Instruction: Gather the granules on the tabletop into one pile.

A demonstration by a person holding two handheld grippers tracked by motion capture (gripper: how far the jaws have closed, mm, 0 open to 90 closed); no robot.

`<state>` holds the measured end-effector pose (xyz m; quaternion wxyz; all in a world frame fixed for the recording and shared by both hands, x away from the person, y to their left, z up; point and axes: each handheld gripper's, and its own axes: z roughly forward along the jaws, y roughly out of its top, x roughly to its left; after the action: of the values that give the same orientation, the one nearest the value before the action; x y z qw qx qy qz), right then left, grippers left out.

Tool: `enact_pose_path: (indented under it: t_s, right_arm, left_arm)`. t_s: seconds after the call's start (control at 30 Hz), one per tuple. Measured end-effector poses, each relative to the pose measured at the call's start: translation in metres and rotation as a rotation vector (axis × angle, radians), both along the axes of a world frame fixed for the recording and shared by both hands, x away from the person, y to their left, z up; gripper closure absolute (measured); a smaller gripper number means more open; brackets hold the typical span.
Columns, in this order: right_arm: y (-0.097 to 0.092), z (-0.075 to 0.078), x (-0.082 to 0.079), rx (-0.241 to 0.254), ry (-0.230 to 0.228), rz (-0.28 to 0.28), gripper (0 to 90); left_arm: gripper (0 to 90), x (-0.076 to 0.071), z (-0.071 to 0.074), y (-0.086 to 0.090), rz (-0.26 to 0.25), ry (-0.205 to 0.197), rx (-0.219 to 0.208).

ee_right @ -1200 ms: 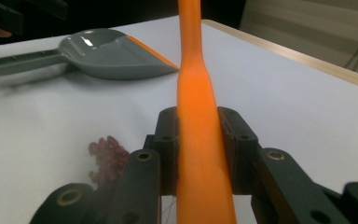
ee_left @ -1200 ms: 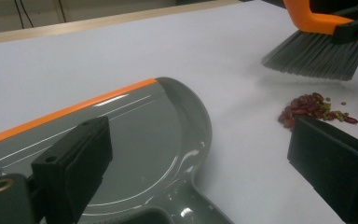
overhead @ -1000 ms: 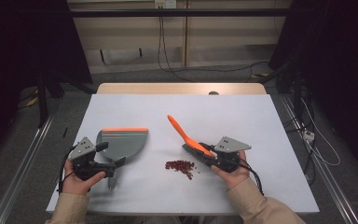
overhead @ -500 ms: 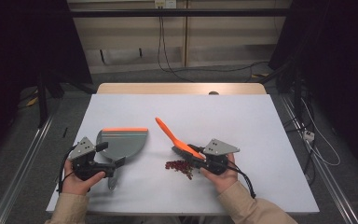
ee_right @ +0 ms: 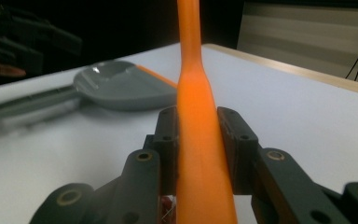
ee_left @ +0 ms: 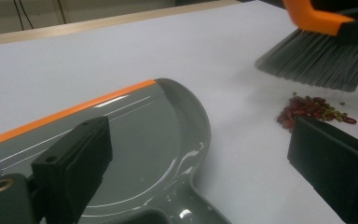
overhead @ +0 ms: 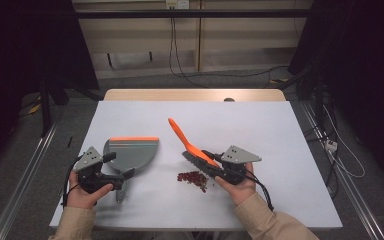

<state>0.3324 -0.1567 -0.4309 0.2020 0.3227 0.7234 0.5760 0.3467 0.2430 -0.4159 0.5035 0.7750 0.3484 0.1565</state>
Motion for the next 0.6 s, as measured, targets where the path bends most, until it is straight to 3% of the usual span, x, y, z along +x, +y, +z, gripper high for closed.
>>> enact_pose_path:
  t_s: [0.23,0.6]
  right_arm:
    - [0.023,0.008,-0.013,0.142,0.068,-0.077,71.1]
    - [0.067,0.000,-0.020,0.237,0.170,-0.073,71.1]
  left_arm:
    - [6.4,-0.001,0.001,0.001,0.004,-0.001,-0.004]
    - [6.4,-0.001,0.001,0.003,0.009,-0.003,-0.005]
